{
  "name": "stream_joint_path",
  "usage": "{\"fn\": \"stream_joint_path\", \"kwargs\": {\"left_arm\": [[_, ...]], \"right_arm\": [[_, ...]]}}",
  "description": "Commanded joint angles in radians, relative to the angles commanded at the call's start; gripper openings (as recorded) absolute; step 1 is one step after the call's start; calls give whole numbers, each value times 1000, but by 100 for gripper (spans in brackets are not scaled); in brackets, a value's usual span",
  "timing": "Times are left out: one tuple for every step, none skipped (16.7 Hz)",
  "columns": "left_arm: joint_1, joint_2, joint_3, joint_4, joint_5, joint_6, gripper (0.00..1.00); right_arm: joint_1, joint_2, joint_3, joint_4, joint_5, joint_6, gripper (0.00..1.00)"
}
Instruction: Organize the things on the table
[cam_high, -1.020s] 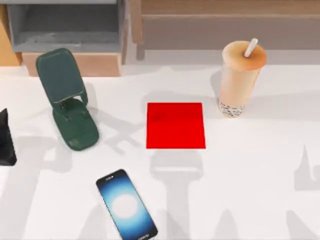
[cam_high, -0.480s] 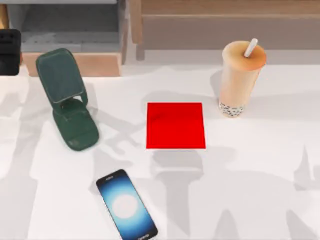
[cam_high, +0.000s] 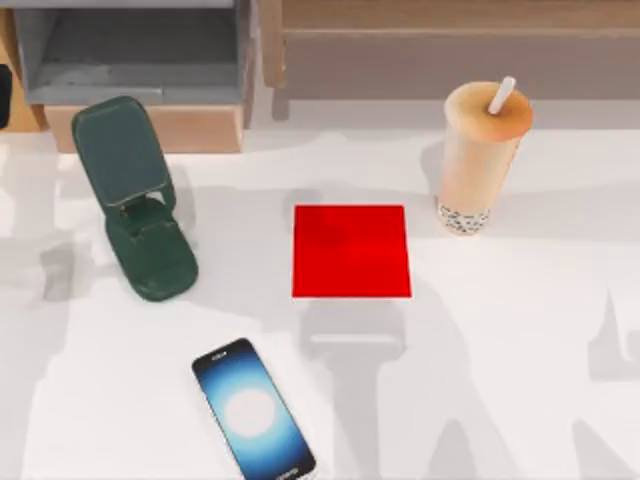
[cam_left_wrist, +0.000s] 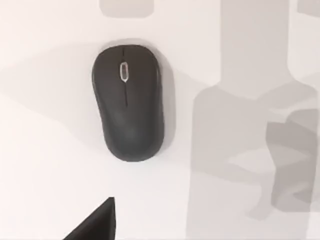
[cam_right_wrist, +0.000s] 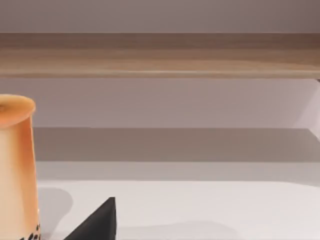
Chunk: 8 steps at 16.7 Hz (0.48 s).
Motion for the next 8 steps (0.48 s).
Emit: {"fn": "stream_joint_path", "kwargs": {"left_arm": [[22,49,33,-20,-1,-2,100],[43,93,61,-36,-3,-4,100],[62,132,86,-50,-4,-6,100],[79,164,106,-61,-5,-8,100],[92,190,121,-69,-6,-9,100],[101,207,131,-75,-6,-10,100],[106,216,137,-78,-7,-11,100],[107,217,137,-78,-7,-11,100]], "right_arm": [[0,0,0,0,0,0,100],[0,0,0,0,0,0,100],[0,0,0,0,0,0,100],[0,0,0,0,0,0,100],[0,0,0,0,0,0,100],[0,0,0,0,0,0,100],[0,0,0,0,0,0,100],[0,0,0,0,0,0,100]]}}
